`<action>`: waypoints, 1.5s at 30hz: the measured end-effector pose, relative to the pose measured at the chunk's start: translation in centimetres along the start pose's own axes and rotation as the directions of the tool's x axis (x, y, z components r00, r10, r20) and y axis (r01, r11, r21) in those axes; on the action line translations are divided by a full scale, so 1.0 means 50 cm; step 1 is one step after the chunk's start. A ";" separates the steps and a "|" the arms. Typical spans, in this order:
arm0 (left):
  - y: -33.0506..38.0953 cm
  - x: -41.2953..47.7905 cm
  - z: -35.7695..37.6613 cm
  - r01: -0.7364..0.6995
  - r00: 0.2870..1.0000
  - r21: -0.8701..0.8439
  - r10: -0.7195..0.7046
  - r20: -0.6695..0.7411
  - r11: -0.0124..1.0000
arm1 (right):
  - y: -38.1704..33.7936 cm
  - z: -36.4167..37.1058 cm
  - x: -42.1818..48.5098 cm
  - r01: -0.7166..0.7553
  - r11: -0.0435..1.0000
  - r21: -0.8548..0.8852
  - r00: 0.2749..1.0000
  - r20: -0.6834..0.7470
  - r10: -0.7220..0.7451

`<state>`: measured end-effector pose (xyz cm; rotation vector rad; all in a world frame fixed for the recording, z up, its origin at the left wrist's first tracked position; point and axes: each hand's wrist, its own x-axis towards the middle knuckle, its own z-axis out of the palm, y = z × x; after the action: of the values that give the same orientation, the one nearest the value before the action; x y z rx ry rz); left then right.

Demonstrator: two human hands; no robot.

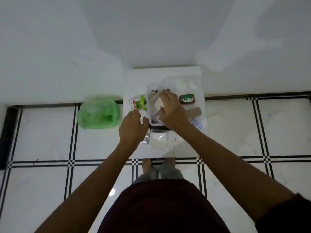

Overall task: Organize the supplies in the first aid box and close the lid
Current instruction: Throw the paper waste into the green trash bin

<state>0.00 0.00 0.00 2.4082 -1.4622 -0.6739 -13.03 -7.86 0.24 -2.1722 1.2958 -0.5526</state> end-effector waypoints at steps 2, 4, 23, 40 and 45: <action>-0.002 -0.009 0.037 0.249 0.957 0.048 -0.253 0.140 0.967 | 0.023 0.011 0.033 0.019 0.999 -0.046 0.983 0.181 -0.011; -0.015 -0.040 0.090 0.417 0.845 0.084 -0.421 0.330 0.905 | 0.051 0.028 0.065 0.042 0.983 -0.177 0.945 0.326 0.018; 0.016 -0.110 0.224 0.785 0.602 -0.525 -0.604 0.521 0.329 | 0.107 0.041 0.097 0.321 0.786 -0.528 0.932 0.323 -0.164; -0.143 -0.058 -0.065 0.435 0.781 -0.851 -0.594 0.193 0.296 | -0.124 -0.019 0.194 -0.430 0.848 0.311 0.888 0.313 0.336; -0.318 0.052 -0.101 0.423 0.727 -0.876 -0.663 0.177 0.230 | -0.211 0.156 0.232 -0.616 0.718 0.325 0.764 0.468 0.443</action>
<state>15.81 5.00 -3.18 1.8898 0.0799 -0.9249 3.87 -12.19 1.79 -1.3193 1.3393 -0.1746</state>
